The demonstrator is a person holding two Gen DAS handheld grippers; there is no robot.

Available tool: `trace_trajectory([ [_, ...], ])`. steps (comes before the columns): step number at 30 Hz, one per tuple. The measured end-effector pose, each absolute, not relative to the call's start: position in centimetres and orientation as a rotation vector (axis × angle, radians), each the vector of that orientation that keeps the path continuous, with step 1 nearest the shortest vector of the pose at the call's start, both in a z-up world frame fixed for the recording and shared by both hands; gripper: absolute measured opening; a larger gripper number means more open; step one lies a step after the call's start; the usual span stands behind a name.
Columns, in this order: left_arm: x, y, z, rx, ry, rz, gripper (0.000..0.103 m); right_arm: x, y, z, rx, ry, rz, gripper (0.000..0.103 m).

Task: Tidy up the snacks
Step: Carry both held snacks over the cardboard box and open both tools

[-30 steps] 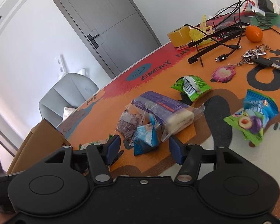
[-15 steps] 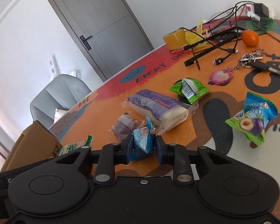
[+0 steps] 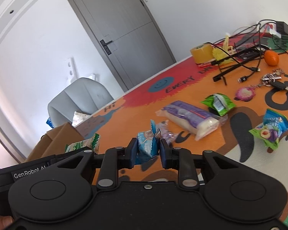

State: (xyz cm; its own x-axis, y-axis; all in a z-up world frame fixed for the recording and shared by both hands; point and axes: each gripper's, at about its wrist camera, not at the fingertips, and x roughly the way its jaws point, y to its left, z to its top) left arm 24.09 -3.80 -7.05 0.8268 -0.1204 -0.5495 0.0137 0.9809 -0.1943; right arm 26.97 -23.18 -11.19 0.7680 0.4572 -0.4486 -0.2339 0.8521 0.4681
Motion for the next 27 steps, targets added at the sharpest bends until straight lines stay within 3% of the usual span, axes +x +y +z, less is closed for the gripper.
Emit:
trace_trajectory([
  [27,21.3,2.8,-2.2,-0.224,0.480,0.030,0.050,26.9,-16.4,-6.4,0.304,0.515,0.550,0.026],
])
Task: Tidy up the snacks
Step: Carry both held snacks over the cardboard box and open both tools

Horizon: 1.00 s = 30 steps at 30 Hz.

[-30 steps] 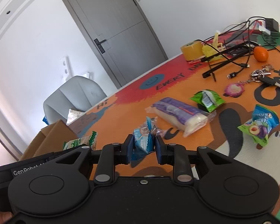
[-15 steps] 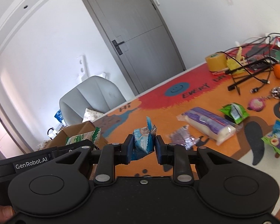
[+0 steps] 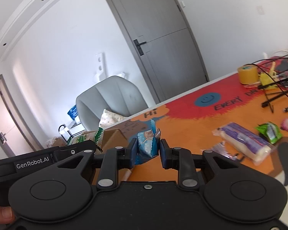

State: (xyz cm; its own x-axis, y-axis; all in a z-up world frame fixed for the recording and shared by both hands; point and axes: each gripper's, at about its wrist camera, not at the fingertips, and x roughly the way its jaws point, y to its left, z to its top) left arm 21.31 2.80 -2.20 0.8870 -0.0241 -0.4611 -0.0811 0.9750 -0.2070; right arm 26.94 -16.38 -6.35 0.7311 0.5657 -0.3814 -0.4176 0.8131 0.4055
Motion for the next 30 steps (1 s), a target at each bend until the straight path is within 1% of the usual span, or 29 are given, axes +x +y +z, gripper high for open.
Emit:
trace_trajectory([
  [12,21.1,7.6,-1.6,-0.263,0.478,0.118,0.050,27.9,-12.4,-5.2,0.272,0.525,0.616,0.026],
  [20,21.7,10.0,-1.8,-0.303,0.540,0.118,0.052,28.7,-9.4,-4.1,0.228,0.538,0.659,0.026],
  [23,22.2,10.3,-2.1,-0.295,0.575,0.104,0.061,29.0,-8.4,-3.6,0.213,0.542,0.671,0.026],
  [25,22.0,10.8,-2.1,-0.315,0.563,0.111,0.075,29.2,-7.8,-3.4,0.205,0.544,0.679,0.026],
  [27,21.8,11.4,-1.7,-0.328,0.547,0.119,0.082,29.4,-7.3,-3.2,0.195,0.546,0.687,0.026],
  [30,21.6,12.6,-1.1,-0.343,0.526,0.153,0.082,29.8,-6.4,-3.0,0.187,0.554,0.698,0.026],
])
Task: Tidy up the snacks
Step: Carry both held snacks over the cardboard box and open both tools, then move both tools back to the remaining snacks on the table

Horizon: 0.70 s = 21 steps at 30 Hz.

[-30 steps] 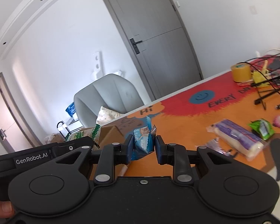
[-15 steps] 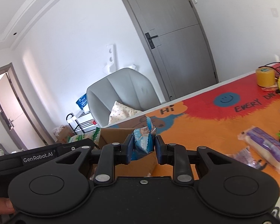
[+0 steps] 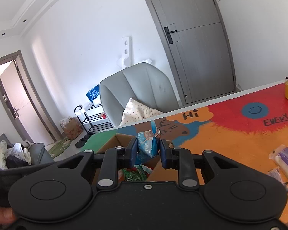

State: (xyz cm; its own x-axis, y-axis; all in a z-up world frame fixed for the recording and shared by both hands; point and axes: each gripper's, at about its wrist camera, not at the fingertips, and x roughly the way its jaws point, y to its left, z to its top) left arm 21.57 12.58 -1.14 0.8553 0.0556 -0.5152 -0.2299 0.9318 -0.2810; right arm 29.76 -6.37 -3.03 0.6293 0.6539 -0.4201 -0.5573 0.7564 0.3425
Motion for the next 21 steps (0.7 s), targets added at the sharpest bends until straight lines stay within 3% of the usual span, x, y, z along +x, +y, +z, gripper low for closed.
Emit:
trace_trajectory([
  [10,20.8,15.4,-0.3,-0.369,0.518,0.227,0.086,30.4,-4.0,-2.8,0.172,0.584,0.735,0.027],
  [14,20.5,16.1,0.0,-0.374,0.519,0.251,0.089,30.4,-3.4,-2.5,0.172,0.604,0.767,0.032],
  [17,20.2,16.0,0.1,-0.373,0.521,0.269,0.090,30.0,-3.3,-2.2,0.165,0.603,0.789,0.044],
  [21,19.8,15.7,0.1,-0.366,0.530,0.279,0.092,29.7,-4.2,-1.8,0.160,0.593,0.766,0.048],
])
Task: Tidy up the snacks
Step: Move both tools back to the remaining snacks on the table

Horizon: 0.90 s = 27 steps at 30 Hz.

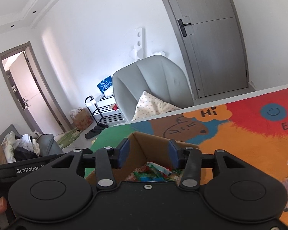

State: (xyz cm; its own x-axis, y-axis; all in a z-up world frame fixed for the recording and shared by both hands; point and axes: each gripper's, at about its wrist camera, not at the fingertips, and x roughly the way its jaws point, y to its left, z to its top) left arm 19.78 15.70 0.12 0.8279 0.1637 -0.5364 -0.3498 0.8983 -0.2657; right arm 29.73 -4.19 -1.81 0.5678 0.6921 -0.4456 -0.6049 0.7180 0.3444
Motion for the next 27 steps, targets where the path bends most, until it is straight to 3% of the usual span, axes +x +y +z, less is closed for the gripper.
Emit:
trace_trajectory([
  [14,19.7,12.6,-0.7,-0.336,0.599,0.218,0.098,28.4,-11.3,-3.1,0.159,0.628,0.649,0.077],
  [21,20.0,9.8,-1.4,-0.294,0.645,0.168,0.098,27.9,-14.1,-3.5,0.171,0.644,0.618,0.097],
  [27,20.1,7.5,-1.3,-0.272,0.636,0.118,0.098,27.4,-16.6,-3.7,0.182,0.643,0.592,0.103],
])
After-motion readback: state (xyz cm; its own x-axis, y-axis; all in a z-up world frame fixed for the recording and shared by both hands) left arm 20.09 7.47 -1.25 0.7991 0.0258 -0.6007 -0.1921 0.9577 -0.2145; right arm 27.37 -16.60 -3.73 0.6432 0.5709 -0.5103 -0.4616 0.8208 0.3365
